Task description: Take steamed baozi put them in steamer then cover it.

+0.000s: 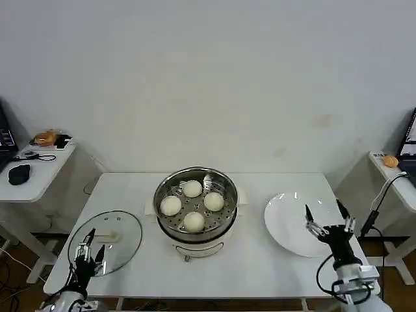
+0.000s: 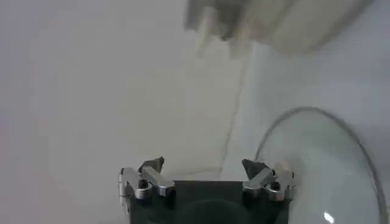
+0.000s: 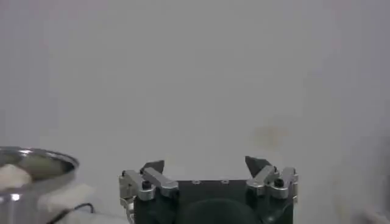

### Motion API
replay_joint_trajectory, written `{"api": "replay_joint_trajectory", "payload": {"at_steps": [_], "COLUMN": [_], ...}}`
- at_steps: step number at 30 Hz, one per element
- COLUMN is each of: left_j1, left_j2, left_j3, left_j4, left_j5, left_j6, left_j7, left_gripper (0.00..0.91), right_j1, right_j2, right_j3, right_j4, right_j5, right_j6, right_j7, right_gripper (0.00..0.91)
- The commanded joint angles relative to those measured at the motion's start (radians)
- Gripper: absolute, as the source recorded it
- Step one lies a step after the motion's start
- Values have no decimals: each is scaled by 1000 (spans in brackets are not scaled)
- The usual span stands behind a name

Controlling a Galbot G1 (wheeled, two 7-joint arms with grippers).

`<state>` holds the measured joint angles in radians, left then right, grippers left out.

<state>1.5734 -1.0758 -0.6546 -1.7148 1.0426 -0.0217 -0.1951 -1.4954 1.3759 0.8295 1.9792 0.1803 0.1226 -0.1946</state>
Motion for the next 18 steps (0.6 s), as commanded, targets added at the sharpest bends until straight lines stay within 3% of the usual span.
{"api": "replay_joint_trajectory", "payload": {"at_steps": [1, 18], "left_j1": [-101, -182], "left_j2": [56, 79], "left_j3": [14, 52], "left_j4": [146, 212], "left_j5": [132, 116], "left_j6": [-9, -4], "left_j7": [3, 22], "left_gripper": [907, 907], "right_j1": [-75, -100], "right_j2": [37, 70], "right_j3": [78, 94], "right_j4": [20, 28], "right_j5": [-7, -38], "right_j6": [19, 34], "right_j7": [-4, 1], "right_gripper": [907, 907]}}
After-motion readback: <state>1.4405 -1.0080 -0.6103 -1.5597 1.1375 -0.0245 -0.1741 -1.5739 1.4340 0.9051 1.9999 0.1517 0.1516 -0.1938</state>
